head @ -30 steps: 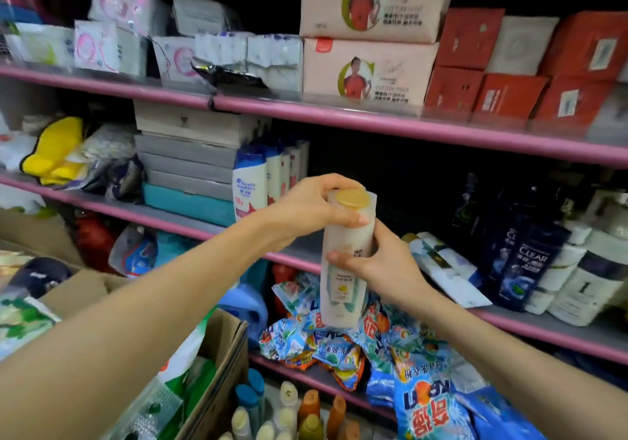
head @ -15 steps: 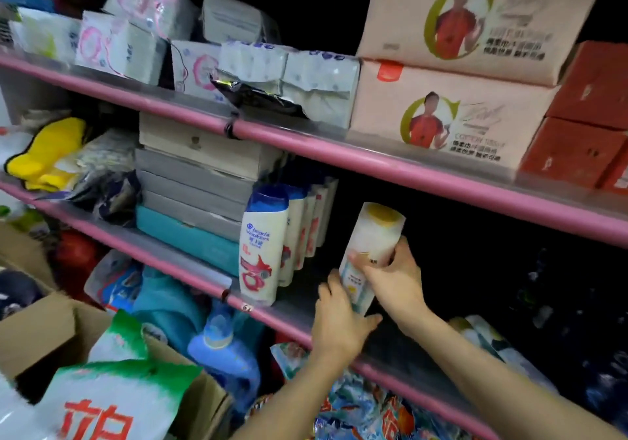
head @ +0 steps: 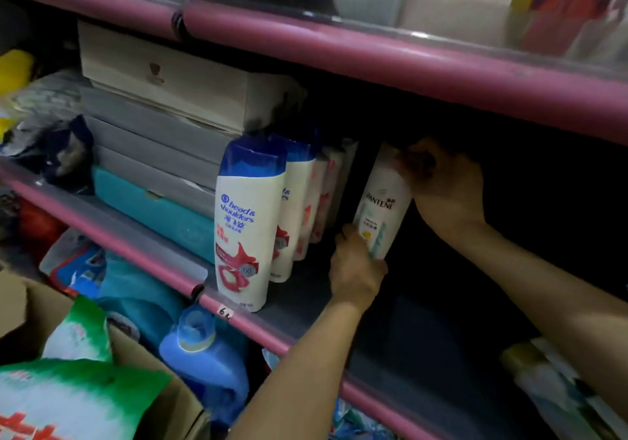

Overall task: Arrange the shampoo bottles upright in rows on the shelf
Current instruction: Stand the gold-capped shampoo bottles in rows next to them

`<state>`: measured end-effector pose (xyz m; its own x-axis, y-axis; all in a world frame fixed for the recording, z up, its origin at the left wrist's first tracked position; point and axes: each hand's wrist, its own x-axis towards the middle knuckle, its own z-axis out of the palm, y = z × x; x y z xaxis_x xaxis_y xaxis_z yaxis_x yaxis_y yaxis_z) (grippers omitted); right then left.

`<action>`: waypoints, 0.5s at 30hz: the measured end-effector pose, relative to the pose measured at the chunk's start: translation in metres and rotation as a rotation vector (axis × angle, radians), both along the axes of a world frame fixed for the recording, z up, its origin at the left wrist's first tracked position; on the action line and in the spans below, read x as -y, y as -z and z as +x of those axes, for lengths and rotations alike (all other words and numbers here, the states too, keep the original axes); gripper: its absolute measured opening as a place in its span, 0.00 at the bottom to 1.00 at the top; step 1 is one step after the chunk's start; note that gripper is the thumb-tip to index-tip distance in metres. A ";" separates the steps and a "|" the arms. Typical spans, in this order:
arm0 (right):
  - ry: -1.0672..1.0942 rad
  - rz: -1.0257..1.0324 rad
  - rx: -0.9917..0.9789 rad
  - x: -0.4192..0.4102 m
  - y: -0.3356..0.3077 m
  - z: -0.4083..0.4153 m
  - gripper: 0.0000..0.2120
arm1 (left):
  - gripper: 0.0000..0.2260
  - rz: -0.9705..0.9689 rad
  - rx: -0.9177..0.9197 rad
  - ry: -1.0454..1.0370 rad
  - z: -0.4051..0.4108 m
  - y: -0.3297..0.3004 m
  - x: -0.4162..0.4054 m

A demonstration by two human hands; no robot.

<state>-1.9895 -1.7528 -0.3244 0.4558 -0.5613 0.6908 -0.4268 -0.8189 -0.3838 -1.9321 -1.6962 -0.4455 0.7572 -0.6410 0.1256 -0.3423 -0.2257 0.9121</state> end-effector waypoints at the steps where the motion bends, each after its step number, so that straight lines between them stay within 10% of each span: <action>1: 0.021 -0.023 -0.023 0.007 0.000 0.003 0.14 | 0.28 0.001 0.008 -0.011 0.002 0.001 0.007; 15: 0.026 -0.051 -0.068 0.068 -0.001 0.043 0.18 | 0.27 0.023 0.025 -0.064 0.036 0.013 0.066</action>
<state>-1.9461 -1.8212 -0.3236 0.4881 -0.5386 0.6868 -0.4716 -0.8249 -0.3118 -1.8966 -1.7624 -0.4590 0.7935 -0.5943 0.1313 -0.3495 -0.2683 0.8977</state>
